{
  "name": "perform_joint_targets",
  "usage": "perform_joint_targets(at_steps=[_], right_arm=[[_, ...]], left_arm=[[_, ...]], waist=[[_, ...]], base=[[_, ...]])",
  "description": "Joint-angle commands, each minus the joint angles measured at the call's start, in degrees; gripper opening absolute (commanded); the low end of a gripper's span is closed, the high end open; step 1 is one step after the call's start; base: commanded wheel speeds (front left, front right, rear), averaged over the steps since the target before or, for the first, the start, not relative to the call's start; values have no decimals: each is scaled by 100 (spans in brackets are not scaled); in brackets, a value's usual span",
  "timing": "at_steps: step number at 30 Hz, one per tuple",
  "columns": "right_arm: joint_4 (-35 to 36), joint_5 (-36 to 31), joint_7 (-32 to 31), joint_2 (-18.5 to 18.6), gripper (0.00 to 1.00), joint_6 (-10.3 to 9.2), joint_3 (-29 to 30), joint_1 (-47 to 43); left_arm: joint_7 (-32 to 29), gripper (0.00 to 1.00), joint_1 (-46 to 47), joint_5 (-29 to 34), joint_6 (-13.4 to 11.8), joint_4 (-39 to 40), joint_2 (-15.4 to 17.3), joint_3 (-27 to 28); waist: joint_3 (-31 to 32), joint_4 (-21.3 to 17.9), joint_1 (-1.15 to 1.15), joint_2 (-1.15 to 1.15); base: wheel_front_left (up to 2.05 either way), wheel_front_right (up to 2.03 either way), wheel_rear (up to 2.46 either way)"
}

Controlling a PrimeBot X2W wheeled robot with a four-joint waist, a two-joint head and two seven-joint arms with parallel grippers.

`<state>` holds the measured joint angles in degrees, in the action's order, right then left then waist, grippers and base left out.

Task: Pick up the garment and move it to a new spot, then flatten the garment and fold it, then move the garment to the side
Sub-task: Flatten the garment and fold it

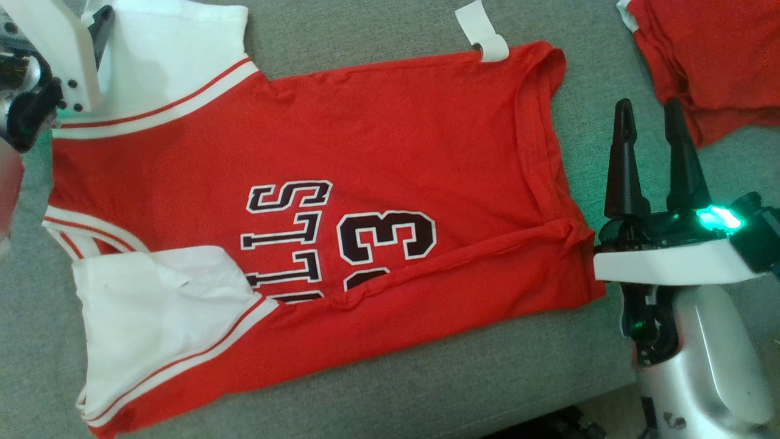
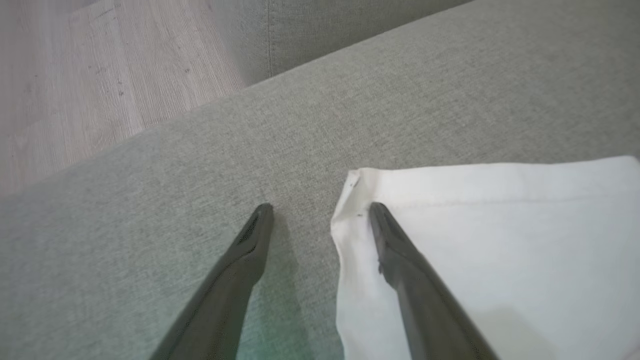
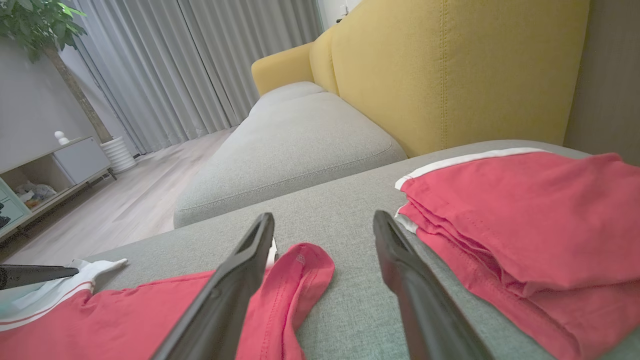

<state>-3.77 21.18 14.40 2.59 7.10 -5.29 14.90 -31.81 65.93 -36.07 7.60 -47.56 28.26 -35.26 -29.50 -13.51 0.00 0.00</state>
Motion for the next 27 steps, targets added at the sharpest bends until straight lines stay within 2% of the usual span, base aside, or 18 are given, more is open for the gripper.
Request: perform_joint_targets(at_steps=[1, 10, 11, 12, 13, 14, 18, 22, 27], right_arm=[[193, 35, 59, 29, 100, 39, -99, 59], [174, 34, 59, 29, 100, 39, -86, 66], [170, 33, 59, 29, 100, 39, -81, 69], [166, 31, 59, 29, 100, 39, -73, 71], [161, 27, 59, 29, 100, 39, -63, 73], [155, 23, 59, 29, 100, 39, -53, 76], [113, -18, 60, 29, 100, 39, -2, 92], [-70, -255, -23, 29, 100, 39, -59, 137], [-140, -886, -542, 81, 100, 39, 29, 348]], left_arm=[[-87, 100, 307, -102, -12, 89, 311, 108], [-336, 100, 339, -572, -11, 74, 303, -148], [-409, 96, 321, -666, -11, 109, 295, -197], [-472, 44, 304, -763, -11, 160, 296, -245], [-510, 33, 293, -849, -11, 212, 308, -284], [-524, 0, 288, -922, -11, 265, 325, -319], [-350, 0, 299, -1120, -11, 356, 350, -369], [359, 0, 295, -1114, -11, 428, 258, -415], [1176, 0, 139, -1058, -11, 727, 112, -526]], waist=[[-25, -3, 0, 0], [-61, -20, 0, 0], [-61, -18, 0, 0], [-58, -14, 0, 0], [-56, -9, 0, 0], [-55, -1, 0, 0], [-24, 66, 0, 0], [180, 252, 0, 0], [522, 622, 0, 0]], base=[[0, 0, 0], [0, 0, 0], [0, 0, 0], [0, 0, 0], [0, 0, 0], [0, 0, 0], [0, 0, 0], [0, 0, 0], [0, 0, 0]])
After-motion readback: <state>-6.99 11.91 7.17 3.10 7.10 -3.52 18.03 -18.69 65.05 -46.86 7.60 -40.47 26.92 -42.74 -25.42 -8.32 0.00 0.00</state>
